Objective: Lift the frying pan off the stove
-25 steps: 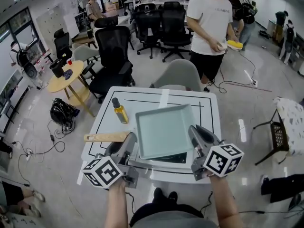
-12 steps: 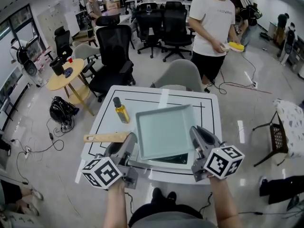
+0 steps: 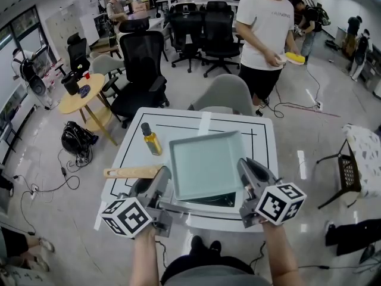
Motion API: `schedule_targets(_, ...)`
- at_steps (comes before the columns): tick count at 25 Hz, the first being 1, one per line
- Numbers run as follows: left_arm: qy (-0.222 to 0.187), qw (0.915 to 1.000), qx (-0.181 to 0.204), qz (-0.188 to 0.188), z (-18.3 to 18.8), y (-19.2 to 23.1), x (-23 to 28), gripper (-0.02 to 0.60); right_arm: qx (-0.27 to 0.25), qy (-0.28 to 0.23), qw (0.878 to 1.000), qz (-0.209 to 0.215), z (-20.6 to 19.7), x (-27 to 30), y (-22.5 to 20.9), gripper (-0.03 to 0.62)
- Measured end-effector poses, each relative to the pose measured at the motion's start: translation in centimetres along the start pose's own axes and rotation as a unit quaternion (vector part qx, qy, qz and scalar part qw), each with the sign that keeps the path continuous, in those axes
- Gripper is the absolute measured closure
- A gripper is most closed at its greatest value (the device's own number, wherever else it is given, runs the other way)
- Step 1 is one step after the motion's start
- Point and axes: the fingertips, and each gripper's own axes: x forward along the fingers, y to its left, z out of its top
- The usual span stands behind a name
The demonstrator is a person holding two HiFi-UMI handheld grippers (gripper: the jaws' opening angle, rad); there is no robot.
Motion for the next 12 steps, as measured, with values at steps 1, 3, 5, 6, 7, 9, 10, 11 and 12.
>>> schedule_targets(1,0.000,1.0000,0.000,0.001,0.04,0.05,-0.01,0.402,0.000,0.000,1.000,0.000,0.01,0.06,0.03,0.571)
schedule_targets(3,-0.001,1.0000,0.001,0.001,0.17,0.08,-0.03,0.402,0.000,-0.001,1.000,0.001,0.03,0.13,0.09,0.571)
schedule_targets(5,-0.002,1.0000,0.004,0.000,0.29,0.10,-0.07,0.402,0.000,-0.001,1.000,0.002,0.00,0.17,0.15,0.571)
schedule_targets(6,-0.002,1.0000,0.004,0.001,0.33,0.12,-0.09,0.402,0.000,-0.001,1.000,0.002,-0.01,0.20,0.18,0.571)
schedule_targets(7,-0.002,1.0000,0.004,0.001,0.38,0.15,-0.11,0.402,0.000,-0.002,1.000,0.002,-0.01,0.24,0.22,0.571)
schedule_targets(9,-0.002,1.0000,0.004,0.001,0.47,0.14,-0.09,0.402,0.001,-0.004,1.000,0.002,0.06,0.29,0.27,0.571)
schedule_targets(10,-0.003,1.0000,0.004,0.000,0.51,0.12,-0.08,0.402,0.001,-0.005,1.000,0.002,0.11,0.30,0.29,0.572)
schedule_targets(11,-0.003,1.0000,0.004,0.000,0.55,0.10,-0.07,0.402,0.001,-0.006,1.000,0.002,0.16,0.31,0.31,0.572)
schedule_targets(12,-0.004,1.0000,0.004,-0.001,0.59,0.08,-0.06,0.402,0.001,-0.007,1.000,0.002,0.22,0.32,0.33,0.572)
